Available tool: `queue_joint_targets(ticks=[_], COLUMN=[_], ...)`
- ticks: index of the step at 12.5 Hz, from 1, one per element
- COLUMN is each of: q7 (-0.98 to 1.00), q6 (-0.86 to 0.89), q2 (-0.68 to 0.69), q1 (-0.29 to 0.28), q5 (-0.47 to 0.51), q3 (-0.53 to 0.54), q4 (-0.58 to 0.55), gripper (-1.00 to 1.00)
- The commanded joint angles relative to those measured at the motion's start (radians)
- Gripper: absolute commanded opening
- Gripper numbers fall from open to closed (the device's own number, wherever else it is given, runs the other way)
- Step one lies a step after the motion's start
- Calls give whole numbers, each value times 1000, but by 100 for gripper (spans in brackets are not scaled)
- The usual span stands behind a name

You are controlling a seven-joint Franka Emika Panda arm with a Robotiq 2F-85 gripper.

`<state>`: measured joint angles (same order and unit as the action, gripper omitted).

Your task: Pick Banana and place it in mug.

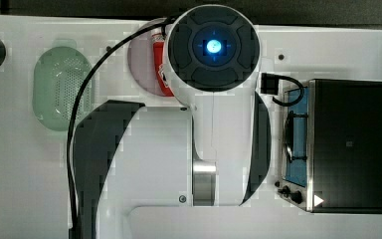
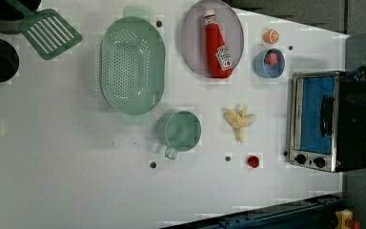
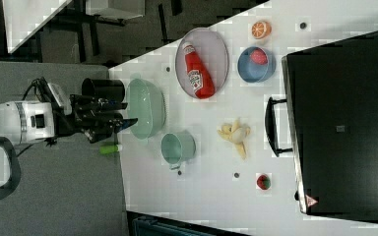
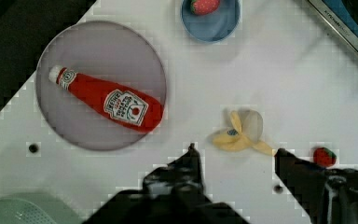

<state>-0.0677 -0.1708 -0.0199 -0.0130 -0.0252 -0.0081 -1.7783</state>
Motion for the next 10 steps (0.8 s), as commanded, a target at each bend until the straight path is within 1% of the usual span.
queue_joint_targets(ticks=[1, 3, 4, 7, 10], q7=[20, 20, 21, 21, 21], q6=[208, 206, 204, 97, -72], q2=[-218, -213, -207, -161, -113], q1=[27, 27, 27, 27, 27], q5=[39, 39, 39, 39, 39], q3=[-41, -41, -41, -41, -40], q4=[-11, -28, -49, -157, -289], gripper=[48, 91, 100, 100, 100])
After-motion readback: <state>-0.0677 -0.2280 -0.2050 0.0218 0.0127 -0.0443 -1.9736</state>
